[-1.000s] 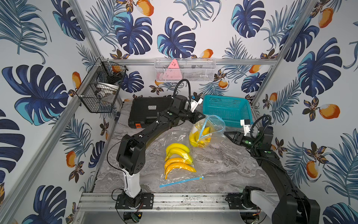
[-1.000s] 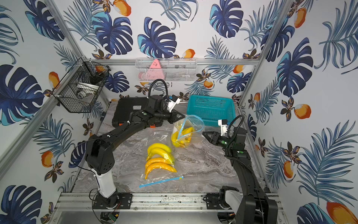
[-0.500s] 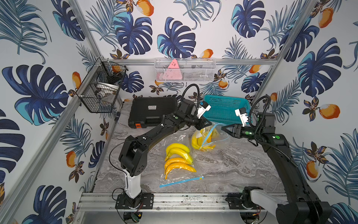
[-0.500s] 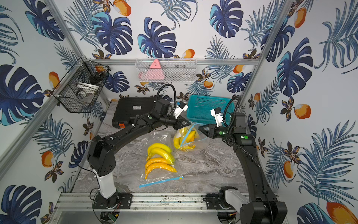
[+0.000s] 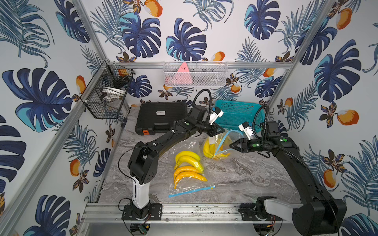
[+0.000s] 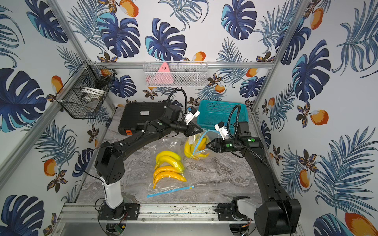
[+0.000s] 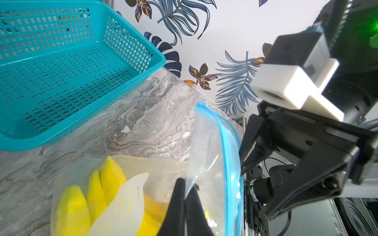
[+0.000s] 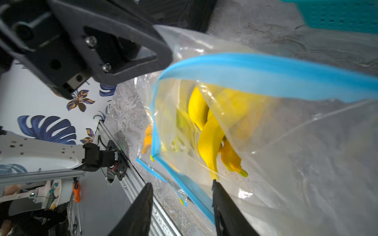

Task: Open the zip-top bag and take out the banana
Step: Pick up the banana from the zipper food storage bag.

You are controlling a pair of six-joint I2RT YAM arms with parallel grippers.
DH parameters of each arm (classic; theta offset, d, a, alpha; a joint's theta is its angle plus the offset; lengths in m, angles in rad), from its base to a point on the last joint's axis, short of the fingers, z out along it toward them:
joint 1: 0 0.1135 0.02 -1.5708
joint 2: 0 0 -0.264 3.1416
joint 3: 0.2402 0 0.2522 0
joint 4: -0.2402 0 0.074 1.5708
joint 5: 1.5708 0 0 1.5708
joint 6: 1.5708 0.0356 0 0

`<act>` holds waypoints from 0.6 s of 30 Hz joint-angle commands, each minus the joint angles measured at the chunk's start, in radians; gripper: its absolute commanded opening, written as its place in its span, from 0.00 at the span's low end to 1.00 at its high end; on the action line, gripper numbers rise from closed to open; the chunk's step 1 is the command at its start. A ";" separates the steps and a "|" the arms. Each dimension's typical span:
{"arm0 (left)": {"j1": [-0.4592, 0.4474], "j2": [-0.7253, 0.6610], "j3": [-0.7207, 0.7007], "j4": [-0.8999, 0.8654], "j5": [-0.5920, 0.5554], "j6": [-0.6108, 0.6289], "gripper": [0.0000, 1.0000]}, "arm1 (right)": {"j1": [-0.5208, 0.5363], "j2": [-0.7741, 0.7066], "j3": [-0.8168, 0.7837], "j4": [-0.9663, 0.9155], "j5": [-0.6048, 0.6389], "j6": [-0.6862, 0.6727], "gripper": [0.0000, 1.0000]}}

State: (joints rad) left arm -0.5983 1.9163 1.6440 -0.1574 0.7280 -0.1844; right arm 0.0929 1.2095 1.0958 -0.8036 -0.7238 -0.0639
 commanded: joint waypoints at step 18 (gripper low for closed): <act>-0.006 -0.016 -0.062 0.129 0.094 -0.099 0.00 | 0.084 0.095 -0.024 0.177 0.155 0.042 0.53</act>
State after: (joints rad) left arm -0.6022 1.9087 1.5894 -0.0971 0.7887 -0.2413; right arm 0.1745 1.3125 1.1049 -0.7326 -0.5877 -0.0826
